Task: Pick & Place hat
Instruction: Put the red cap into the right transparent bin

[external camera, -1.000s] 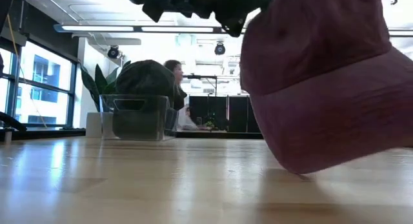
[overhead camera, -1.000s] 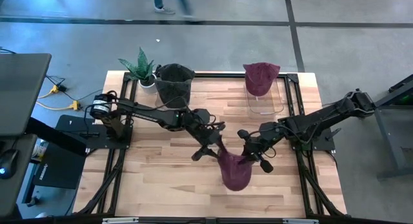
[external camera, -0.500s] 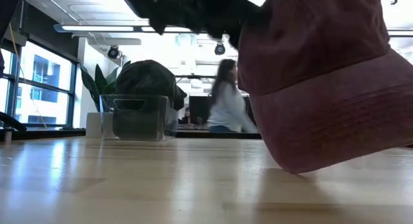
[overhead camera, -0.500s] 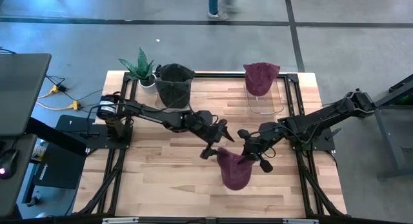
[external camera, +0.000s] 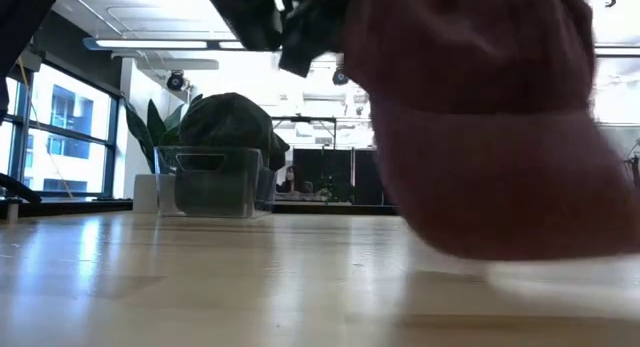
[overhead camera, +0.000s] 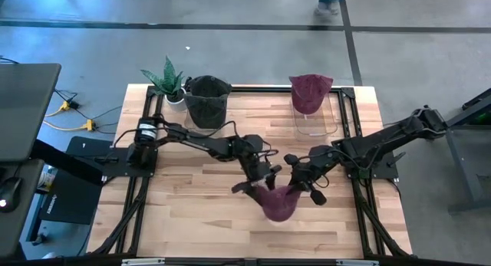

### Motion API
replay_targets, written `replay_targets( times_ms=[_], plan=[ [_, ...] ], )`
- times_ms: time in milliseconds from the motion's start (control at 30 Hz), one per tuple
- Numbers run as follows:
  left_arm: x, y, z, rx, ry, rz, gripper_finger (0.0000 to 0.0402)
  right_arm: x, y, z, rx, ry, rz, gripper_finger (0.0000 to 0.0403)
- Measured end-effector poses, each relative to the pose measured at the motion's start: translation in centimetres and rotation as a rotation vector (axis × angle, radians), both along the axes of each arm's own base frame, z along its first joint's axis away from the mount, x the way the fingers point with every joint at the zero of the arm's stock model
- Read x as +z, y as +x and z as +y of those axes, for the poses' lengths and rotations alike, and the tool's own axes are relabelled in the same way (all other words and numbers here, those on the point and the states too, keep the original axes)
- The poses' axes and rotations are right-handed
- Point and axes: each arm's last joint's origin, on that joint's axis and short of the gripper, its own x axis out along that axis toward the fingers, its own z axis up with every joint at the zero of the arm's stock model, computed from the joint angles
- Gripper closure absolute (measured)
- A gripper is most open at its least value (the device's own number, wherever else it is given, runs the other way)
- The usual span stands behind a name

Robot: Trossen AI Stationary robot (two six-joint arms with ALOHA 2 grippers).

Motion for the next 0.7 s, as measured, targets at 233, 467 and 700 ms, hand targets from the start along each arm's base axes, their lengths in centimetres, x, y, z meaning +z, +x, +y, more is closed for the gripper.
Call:
replay_targets(
  times_ms=[233,467,700],
  plan=[
    [1.5,0.2,-0.1,-0.142,-0.048,0.033,0.0332,0.0,-0.9,1.2,0.045,0.037,0.053,0.0396],
    [1.3,0.0,-0.2,-0.104,-0.044,0.097,0.0379,0.1,-1.3,2.2,0.049,0.049,0.063,0.037],
    [2.6,-0.6,0.0,-0.046,-0.02,0.097,0.0397,-0.1,-1.4,2.5,0.037,0.026,0.074,0.0326]
  ],
)
